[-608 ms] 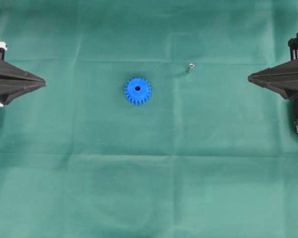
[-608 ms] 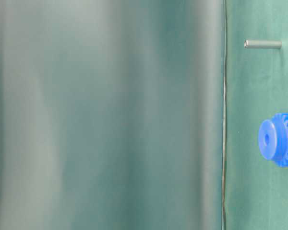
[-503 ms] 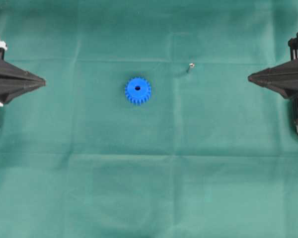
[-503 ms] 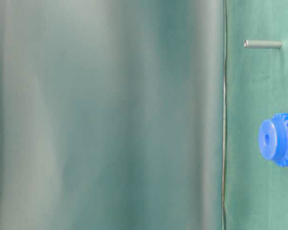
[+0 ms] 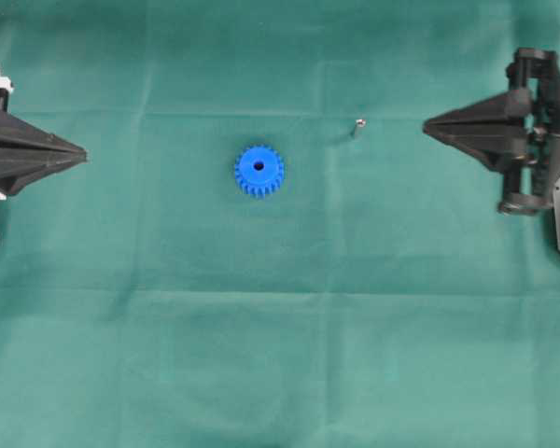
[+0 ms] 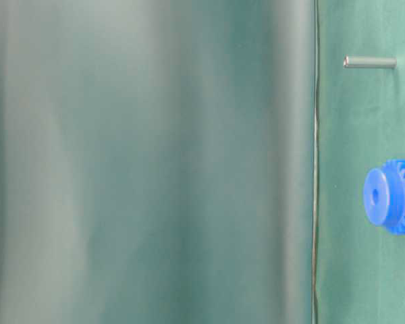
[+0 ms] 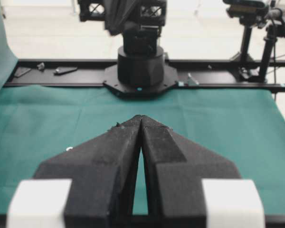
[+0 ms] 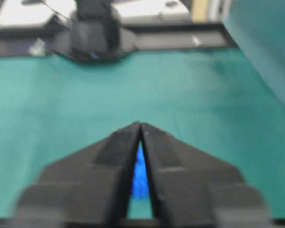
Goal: Insert the shaft placed at a random location into the center hole of the small gear at another random location.
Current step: 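Move the right gripper over the silver shaft and grasp it upright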
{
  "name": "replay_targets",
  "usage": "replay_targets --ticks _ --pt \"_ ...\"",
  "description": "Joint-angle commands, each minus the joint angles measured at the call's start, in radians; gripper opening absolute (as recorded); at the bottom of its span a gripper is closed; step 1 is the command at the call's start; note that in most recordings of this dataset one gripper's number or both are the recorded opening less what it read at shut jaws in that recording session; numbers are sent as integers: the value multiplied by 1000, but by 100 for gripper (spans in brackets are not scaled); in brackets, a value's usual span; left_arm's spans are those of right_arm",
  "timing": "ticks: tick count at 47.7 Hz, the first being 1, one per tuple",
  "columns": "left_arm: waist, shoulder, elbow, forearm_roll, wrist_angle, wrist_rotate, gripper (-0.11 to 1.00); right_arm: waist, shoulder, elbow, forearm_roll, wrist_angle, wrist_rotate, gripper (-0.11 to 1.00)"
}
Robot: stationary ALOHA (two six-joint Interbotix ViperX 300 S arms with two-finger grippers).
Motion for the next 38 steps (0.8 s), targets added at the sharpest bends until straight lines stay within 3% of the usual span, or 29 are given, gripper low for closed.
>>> replay_targets --ticks 1,8,12,24,38 --pt "3 5 -25 3 0 -2 0 -35 72 -23 -3 -29 -9 32" --pt "3 6 -23 3 0 -2 0 -83 235 -23 -3 -106 -44 76" --pt "3 6 -21 3 0 0 0 -106 322 -28 -3 -160 -60 91" --pt "3 9 -21 5 5 3 0 -156 551 -46 2 -298 -64 87" --pt "3 11 -20 5 8 5 0 -176 712 -74 8 -348 -64 86"
